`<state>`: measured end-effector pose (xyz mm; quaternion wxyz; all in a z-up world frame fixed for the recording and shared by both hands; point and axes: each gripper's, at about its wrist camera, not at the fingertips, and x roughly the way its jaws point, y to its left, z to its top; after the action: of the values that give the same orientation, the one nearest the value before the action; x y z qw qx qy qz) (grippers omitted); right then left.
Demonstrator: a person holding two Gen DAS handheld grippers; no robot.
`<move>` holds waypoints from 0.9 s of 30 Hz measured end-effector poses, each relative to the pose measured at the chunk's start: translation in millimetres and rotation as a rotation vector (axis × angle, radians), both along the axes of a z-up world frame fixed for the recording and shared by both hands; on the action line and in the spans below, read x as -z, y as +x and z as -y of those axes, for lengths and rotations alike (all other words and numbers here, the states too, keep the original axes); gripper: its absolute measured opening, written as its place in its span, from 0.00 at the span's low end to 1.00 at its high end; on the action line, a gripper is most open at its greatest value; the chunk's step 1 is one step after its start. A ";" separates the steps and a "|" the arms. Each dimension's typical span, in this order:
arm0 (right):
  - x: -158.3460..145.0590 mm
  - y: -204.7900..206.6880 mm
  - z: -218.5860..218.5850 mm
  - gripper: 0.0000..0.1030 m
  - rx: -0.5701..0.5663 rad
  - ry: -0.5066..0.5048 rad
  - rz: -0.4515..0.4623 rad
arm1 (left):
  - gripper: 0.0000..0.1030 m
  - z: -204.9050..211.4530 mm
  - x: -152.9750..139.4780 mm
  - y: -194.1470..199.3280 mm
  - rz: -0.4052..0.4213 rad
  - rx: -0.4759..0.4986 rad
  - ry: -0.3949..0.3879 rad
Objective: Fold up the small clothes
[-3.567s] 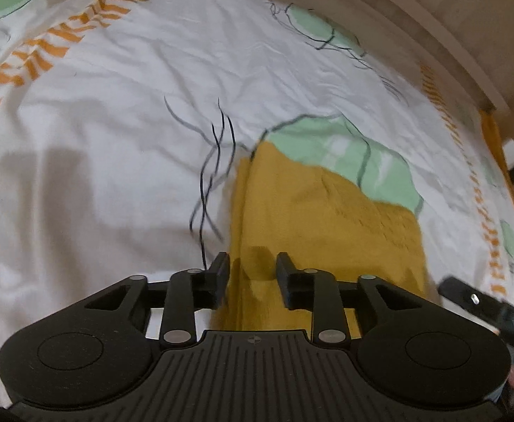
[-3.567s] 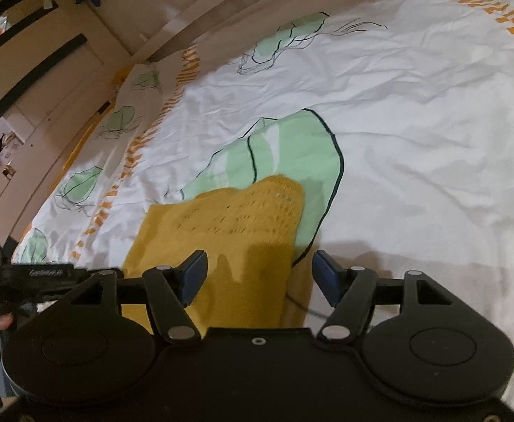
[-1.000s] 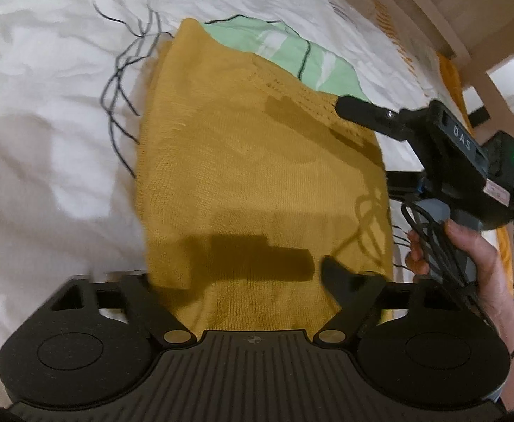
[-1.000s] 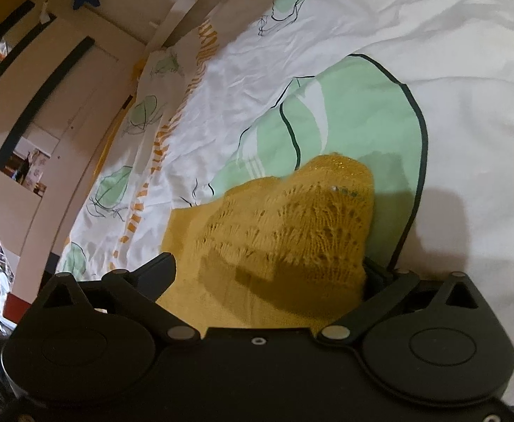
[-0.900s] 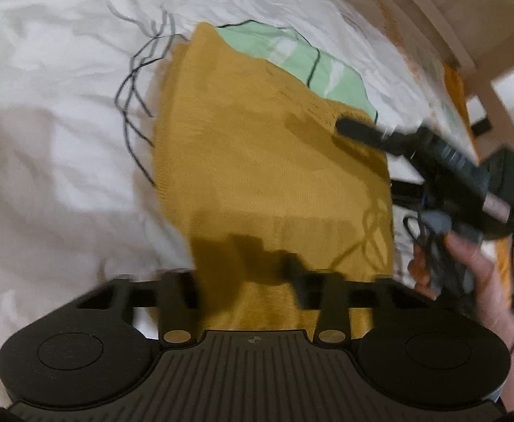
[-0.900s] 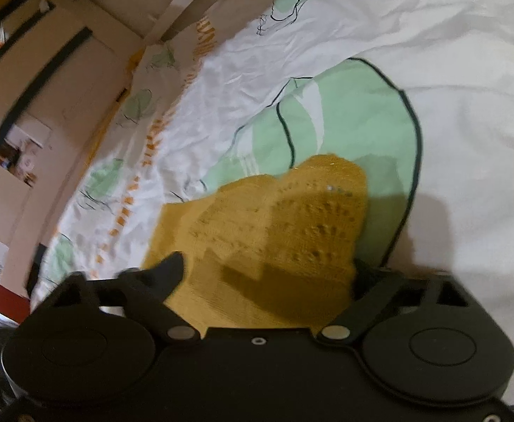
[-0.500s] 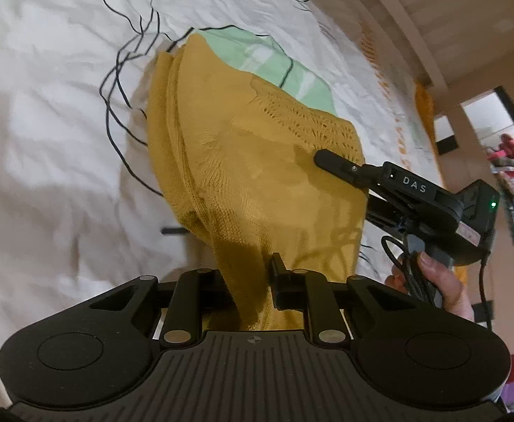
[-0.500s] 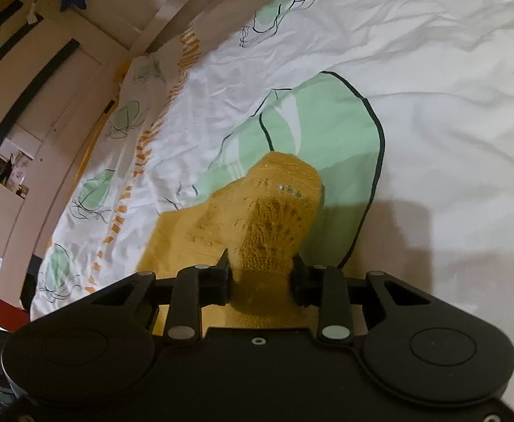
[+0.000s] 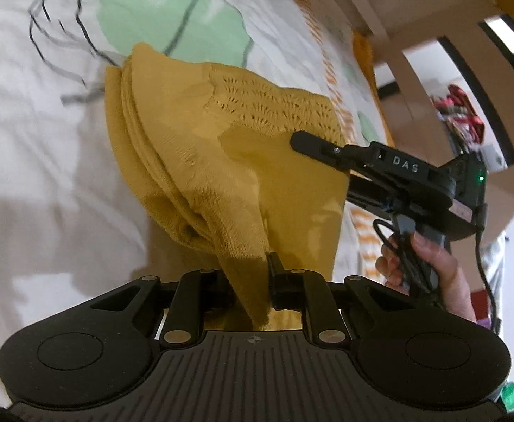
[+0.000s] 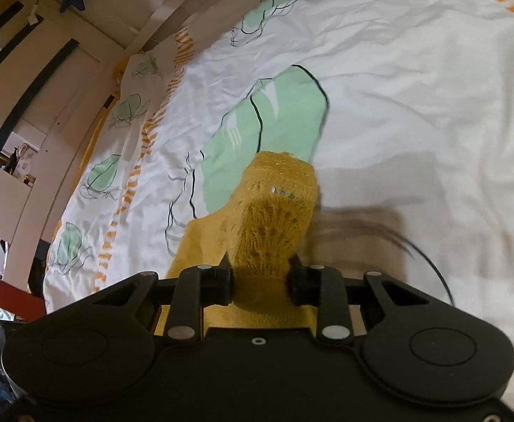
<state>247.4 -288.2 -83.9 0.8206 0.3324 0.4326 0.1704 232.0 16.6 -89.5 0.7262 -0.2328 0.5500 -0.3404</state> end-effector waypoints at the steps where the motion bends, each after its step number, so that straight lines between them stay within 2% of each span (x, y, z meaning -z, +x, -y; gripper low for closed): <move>1: -1.8 -7.8 2.2 0.38 0.003 0.002 -0.004 | 0.16 3.6 -0.2 -8.7 -0.002 0.006 -0.005; 8: -11.0 -73.1 20.7 0.38 0.011 0.018 -0.025 | 0.15 19.2 -8.1 -59.6 -0.002 0.034 -0.053; 13: -12.5 -105.7 32.2 0.38 0.021 0.054 -0.023 | 0.15 24.9 -2.8 -91.9 -0.004 0.046 -0.042; 16: -7.6 -116.0 40.1 0.38 0.051 0.049 -0.013 | 0.15 27.5 4.0 -104.1 0.016 0.023 0.020; 23: 18.3 -118.4 48.2 0.38 0.117 -0.093 0.012 | 0.18 36.7 14.0 -113.1 0.097 -0.028 0.208; 27: 25.7 -123.9 57.5 0.39 0.156 -0.171 0.048 | 0.19 39.3 17.2 -119.2 0.121 -0.049 0.224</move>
<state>123.5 -345.7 -109.7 0.8668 0.2896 0.3987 0.0763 112.7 -22.7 -106.7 0.7876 -0.1428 0.5340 -0.2724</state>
